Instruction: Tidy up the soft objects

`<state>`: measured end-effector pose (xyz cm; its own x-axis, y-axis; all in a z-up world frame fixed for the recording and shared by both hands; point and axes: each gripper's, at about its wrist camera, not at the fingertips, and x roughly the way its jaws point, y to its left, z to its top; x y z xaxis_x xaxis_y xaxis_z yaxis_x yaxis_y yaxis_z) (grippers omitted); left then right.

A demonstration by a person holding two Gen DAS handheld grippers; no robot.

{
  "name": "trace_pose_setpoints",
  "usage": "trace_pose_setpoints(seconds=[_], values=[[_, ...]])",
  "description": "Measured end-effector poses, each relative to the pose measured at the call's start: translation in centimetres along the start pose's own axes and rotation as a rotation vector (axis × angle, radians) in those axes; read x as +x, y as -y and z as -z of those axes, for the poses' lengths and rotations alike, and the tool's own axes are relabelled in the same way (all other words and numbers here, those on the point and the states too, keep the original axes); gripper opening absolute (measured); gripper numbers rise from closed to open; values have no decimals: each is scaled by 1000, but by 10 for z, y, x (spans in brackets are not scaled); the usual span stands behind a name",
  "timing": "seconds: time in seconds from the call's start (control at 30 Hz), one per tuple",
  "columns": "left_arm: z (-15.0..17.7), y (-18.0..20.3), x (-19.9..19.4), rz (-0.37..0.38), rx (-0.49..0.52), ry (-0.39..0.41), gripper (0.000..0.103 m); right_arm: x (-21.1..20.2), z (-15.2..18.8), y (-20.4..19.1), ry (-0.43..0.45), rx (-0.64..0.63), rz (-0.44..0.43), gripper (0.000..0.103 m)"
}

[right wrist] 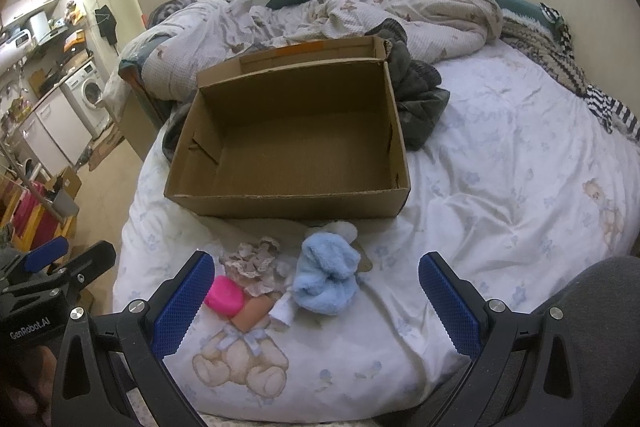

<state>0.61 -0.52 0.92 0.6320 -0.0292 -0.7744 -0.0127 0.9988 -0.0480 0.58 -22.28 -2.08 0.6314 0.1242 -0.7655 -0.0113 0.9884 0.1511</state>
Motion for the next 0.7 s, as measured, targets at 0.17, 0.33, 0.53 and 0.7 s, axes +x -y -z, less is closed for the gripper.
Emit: trace_pose_setpoints(seconds=[0.17, 0.33, 0.53, 0.7], values=[[-2, 4, 6, 5, 20, -25, 102, 3, -4, 4, -31, 19, -16, 103], [-13, 6, 16, 5, 31, -60, 102, 12, -12, 4, -61, 16, -15, 103], [-37, -1, 44, -16, 24, -136, 102, 30, -33, 10, -126, 12, -45, 103], [-54, -15, 79, -30, -24, -225, 102, 70, -44, 34, -304, 125, -147, 103]])
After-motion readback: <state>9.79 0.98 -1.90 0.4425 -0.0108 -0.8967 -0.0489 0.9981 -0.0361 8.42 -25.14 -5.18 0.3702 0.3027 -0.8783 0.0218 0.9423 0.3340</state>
